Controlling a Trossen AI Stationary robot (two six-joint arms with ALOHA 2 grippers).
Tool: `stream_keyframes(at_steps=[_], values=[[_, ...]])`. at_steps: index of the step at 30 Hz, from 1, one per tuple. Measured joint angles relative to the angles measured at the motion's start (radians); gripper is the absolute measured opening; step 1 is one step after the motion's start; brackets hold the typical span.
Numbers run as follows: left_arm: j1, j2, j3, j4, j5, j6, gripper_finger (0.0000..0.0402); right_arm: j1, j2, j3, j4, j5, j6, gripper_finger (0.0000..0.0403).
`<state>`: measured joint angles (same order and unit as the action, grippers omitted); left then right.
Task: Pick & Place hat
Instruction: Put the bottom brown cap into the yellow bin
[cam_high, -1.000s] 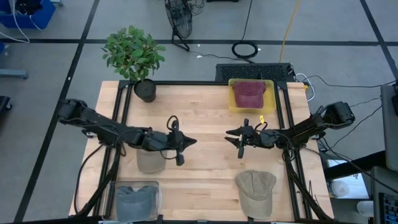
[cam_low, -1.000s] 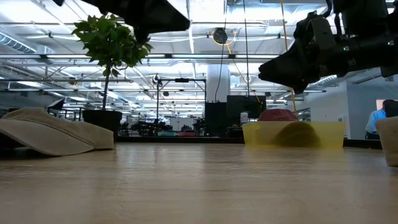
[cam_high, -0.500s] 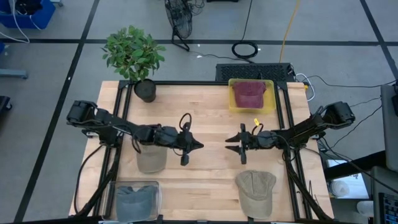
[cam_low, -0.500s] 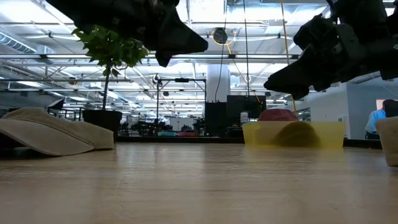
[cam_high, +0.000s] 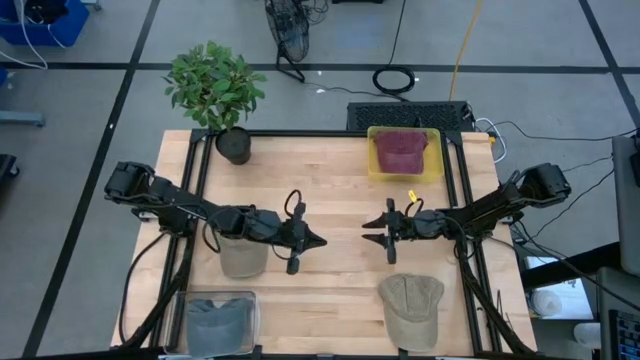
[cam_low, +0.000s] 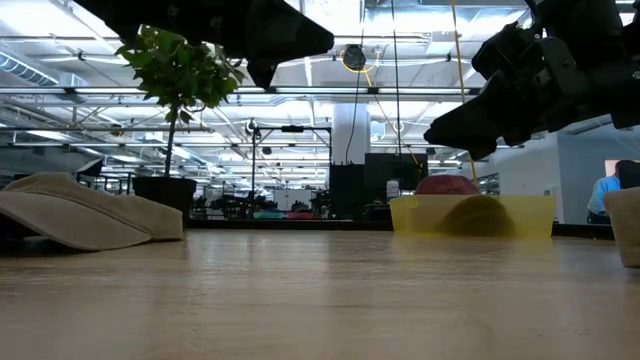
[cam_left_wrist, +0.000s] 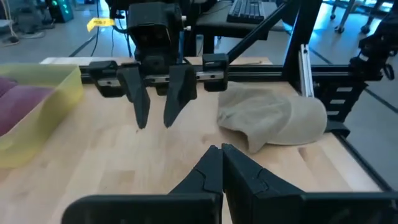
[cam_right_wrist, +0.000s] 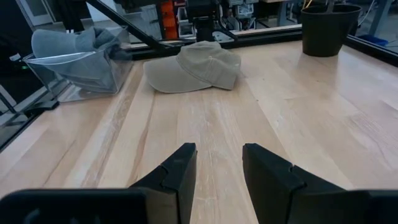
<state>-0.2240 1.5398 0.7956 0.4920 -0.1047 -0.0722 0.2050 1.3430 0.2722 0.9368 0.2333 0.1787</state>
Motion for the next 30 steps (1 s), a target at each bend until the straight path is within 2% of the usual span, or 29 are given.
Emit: stream_keyframes(at_steps=[6, 13, 16, 21, 22, 24, 30], values=[[-0.017, 0.001, 0.0, 0.039, -0.002, -0.046, 0.001, 0.0, 0.0, 0.0, 0.0, 0.0, 0.0, 0.0121], [-0.117, 0.0, 0.0, 0.028, -0.05, -0.117, 0.001, 0.0, 0.0, 0.0, 0.0, 0.0, 0.0, 0.0121], [-0.193, 0.004, 0.0, -0.05, -0.12, -0.148, 0.001, 0.0, 0.0, 0.0, 0.0, 0.0, 0.0, 0.0121], [-0.336, 0.076, -0.005, -0.12, -0.353, -0.249, 0.001, 0.0, 0.0, 0.001, -0.001, 0.0, 0.0, 0.0121], [-0.355, 0.088, -0.005, -0.088, -0.378, -0.282, 0.001, 0.0, 0.0, 0.001, -0.004, 0.0, 0.0, 0.0121], [-0.378, 0.097, 0.001, -0.003, -0.393, -0.304, 0.001, 0.0, 0.0, 0.001, 0.0, 0.0, 0.0, 0.0121], [-0.381, 0.016, 0.0, 0.085, -0.389, -0.206, 0.001, 0.0, -0.001, 0.002, 0.013, 0.0, 0.0, 0.0121]])
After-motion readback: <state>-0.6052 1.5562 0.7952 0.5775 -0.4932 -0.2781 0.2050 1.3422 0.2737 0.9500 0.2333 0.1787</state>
